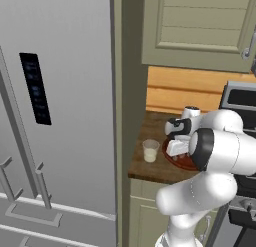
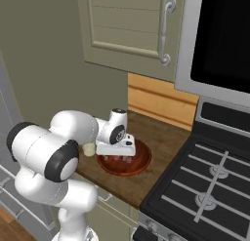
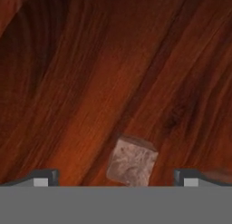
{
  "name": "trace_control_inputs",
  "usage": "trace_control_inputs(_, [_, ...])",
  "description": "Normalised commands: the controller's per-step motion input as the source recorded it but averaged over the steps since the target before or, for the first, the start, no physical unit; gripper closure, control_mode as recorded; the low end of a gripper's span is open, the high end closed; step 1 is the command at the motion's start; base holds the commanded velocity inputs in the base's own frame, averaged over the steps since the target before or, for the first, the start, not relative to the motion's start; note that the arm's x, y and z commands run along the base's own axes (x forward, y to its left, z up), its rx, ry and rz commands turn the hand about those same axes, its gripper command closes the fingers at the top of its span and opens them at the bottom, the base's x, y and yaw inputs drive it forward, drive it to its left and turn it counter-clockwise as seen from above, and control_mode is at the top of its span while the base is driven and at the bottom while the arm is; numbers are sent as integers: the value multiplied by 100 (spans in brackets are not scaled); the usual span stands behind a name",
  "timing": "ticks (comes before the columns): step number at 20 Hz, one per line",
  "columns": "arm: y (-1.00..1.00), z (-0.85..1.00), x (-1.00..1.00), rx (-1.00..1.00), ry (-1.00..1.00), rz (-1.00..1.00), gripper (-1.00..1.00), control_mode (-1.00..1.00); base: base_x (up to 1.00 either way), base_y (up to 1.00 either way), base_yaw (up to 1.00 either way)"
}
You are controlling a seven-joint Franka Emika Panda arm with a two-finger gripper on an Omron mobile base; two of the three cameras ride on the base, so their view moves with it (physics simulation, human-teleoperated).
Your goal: Grab a lemon wedge from the fridge and one ice cube from the ice bowl, and put them in the glass of lemonade.
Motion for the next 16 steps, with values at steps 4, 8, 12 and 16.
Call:
trace_control_inputs(4, [-5,3,16,2,-4,0,-100,-100,0,0,0])
trace_control_inputs(8, [-1,7,17,0,0,0,-100,-100,0,0,0])
trace_control_inputs(12, [0,-17,0,0,0,0,-100,-100,0,0,0])
trace_control_inputs(16, [0,-27,-1,0,0,0,-100,-100,0,0,0])
